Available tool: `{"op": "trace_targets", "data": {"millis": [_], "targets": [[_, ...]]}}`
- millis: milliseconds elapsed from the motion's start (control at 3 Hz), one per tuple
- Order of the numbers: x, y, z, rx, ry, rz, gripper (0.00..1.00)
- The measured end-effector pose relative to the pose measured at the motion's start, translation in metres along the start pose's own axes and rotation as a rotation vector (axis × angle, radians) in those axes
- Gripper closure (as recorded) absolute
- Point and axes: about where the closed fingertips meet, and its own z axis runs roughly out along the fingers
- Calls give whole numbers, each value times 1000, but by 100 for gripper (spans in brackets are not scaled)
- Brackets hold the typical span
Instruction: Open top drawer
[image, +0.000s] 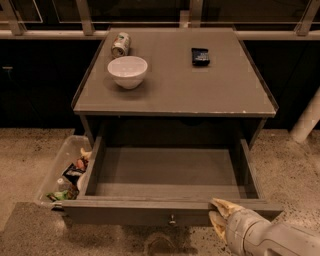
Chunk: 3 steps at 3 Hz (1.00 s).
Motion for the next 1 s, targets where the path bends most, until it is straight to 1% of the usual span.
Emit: {"op": "trace_targets", "data": {"millis": [333, 667, 1000], "targets": [[-1, 4, -8, 5, -7, -6, 100], [-4, 0, -12, 5, -7, -6, 100], [7, 30, -50, 22, -21, -7, 100]]}}
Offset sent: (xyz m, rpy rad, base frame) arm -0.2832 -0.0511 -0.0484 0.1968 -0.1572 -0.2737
